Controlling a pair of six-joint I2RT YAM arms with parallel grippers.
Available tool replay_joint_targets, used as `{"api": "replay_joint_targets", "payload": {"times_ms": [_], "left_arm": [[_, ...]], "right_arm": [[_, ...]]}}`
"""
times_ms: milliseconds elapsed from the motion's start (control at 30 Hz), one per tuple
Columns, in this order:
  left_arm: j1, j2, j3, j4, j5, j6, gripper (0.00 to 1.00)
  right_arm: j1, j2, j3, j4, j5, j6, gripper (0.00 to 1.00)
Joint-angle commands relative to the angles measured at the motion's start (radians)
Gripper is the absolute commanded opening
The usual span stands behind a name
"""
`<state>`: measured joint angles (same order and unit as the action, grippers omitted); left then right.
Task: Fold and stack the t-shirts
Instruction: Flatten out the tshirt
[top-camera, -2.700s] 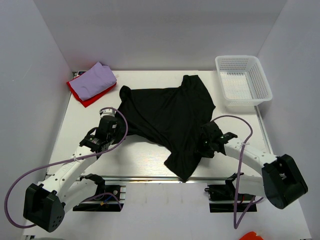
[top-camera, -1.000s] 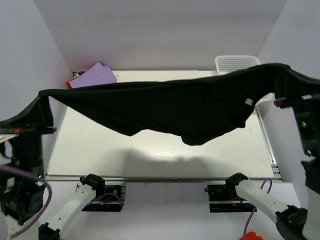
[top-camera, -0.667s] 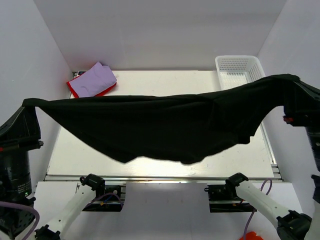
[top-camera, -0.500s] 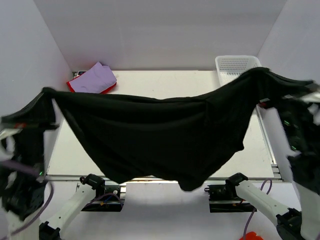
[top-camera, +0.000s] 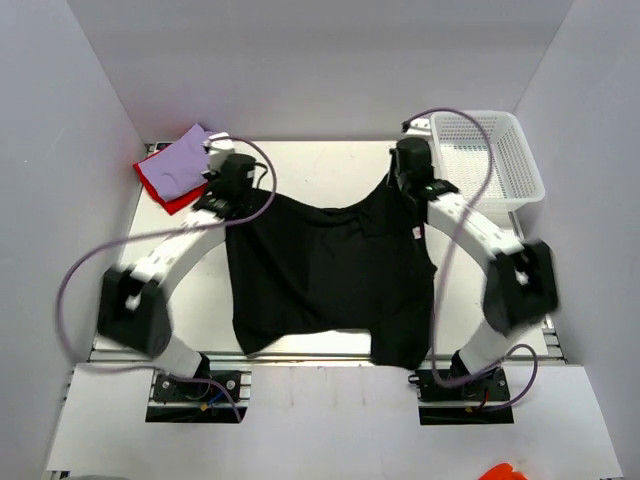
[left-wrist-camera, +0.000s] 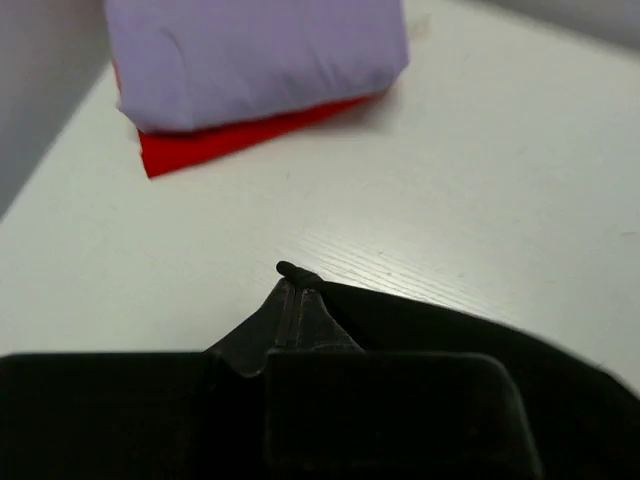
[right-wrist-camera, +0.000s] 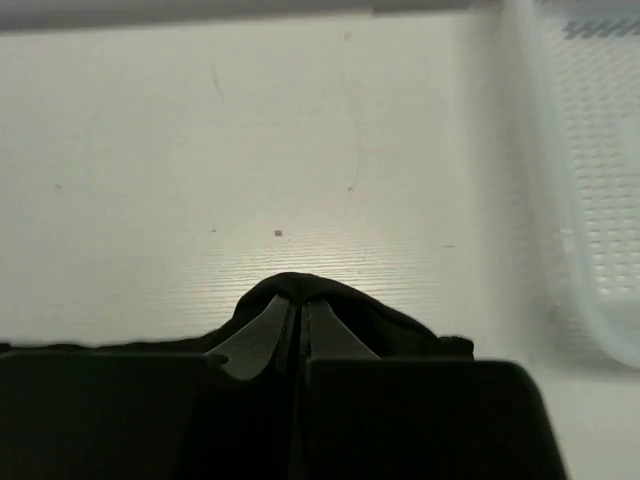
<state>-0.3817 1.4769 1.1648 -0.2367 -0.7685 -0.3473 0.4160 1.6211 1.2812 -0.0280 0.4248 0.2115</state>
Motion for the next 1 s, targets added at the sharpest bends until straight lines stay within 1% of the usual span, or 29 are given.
{"api": "replay_joint_targets", "payload": {"times_ms": [0,33,67,100,133,167,200,267,300,333,367,400,433,467,500,567,600,667,700,733,767,800,833,867,900,933,967], "left_arm": [[0.07,0.208,0.123,0.007,0.001,-0.036,0.0],[0.085,0.273,0.166,-0.012,0.026,-0.036,0.0],[0.099,0.334,0.249,-0.051,0.073,-0.047,0.0],[0.11,0.388,0.281,-0.052,0.093,-0.047,0.0],[0.13,0.478,0.311,-0.052,0.121,-0.035,0.0],[0.13,0.512,0.361,-0.043,0.174,-0.022,0.0],[0.144,0.54,0.383,-0.042,0.201,-0.01,0.0],[0.156,0.605,0.438,-0.02,0.266,0.017,0.0],[0.165,0.618,0.459,-0.019,0.285,0.03,0.0],[0.174,0.631,0.481,-0.019,0.302,0.03,0.04],[0.175,0.652,0.53,-0.053,0.326,0.03,0.27],[0.175,0.652,0.548,-0.068,0.337,0.039,0.38],[0.184,0.652,0.577,-0.085,0.348,0.039,0.51],[0.184,0.652,0.578,-0.102,0.359,0.039,0.7],[0.184,0.63,0.578,-0.122,0.359,0.039,0.77],[0.184,0.59,0.547,-0.137,0.379,0.048,0.93],[0.184,0.564,0.53,-0.159,0.379,0.048,1.0],[0.184,0.478,0.483,-0.194,0.402,0.039,1.0],[0.184,0.444,0.463,-0.244,0.402,0.019,1.0],[0.184,0.407,0.413,-0.269,0.402,-0.022,1.0],[0.184,0.326,0.377,-0.292,0.412,-0.048,1.0],[0.184,0.282,0.337,-0.337,0.422,-0.079,1.0],[0.184,0.236,0.237,-0.348,0.449,-0.14,1.0],[0.184,0.185,0.175,-0.348,0.466,-0.165,1.0],[0.172,0.08,0.111,-0.348,0.481,-0.195,1.0],[0.172,0.025,-0.028,-0.325,0.517,-0.241,1.0],[0.172,-0.03,-0.1,-0.3,0.55,-0.254,1.0]], "right_arm": [[-0.055,0.199,0.153,0.054,-0.096,0.051,0.0],[-0.063,0.239,0.183,0.037,-0.122,0.054,0.0],[-0.084,0.313,0.278,-0.001,-0.147,0.058,0.0],[-0.091,0.383,0.309,-0.025,-0.193,0.06,0.0],[-0.092,0.41,0.363,-0.039,-0.228,0.06,0.0],[-0.101,0.477,0.406,-0.05,-0.254,0.048,0.0],[-0.105,0.496,0.435,-0.056,-0.262,0.042,0.04],[-0.112,0.549,0.476,-0.069,-0.293,0.026,0.18],[-0.114,0.559,0.509,-0.081,-0.299,0.026,0.32],[-0.118,0.571,0.523,-0.09,-0.319,0.02,0.41],[-0.118,0.586,0.541,-0.113,-0.322,0.009,0.5],[-0.123,0.586,0.567,-0.119,-0.327,0.005,0.6],[-0.118,0.585,0.572,-0.124,-0.337,-0.001,0.77],[-0.118,0.58,0.576,-0.133,-0.339,-0.007,0.85],[-0.117,0.556,0.573,-0.139,-0.353,-0.015,0.9],[-0.117,0.539,0.573,-0.164,-0.372,-0.018,0.9],[-0.114,0.504,0.569,-0.196,-0.389,-0.02,0.9],[-0.112,0.473,0.546,-0.213,-0.396,-0.02,0.9],[-0.108,0.424,0.534,-0.231,-0.406,-0.018,0.9],[-0.108,0.404,0.485,-0.234,-0.411,-0.009,0.9],[-0.111,0.361,0.46,-0.233,-0.414,0.011,0.9],[-0.111,0.311,0.437,-0.228,-0.411,0.017,0.9],[-0.112,0.284,0.341,-0.222,-0.414,0.034,0.9],[-0.111,0.232,0.307,-0.207,-0.414,0.055,0.9],[-0.111,0.179,0.24,-0.202,-0.414,0.063,0.9],[-0.114,0.157,0.169,-0.185,-0.416,0.092,0.9],[-0.114,0.11,0.105,-0.173,-0.414,0.104,0.9]]}}
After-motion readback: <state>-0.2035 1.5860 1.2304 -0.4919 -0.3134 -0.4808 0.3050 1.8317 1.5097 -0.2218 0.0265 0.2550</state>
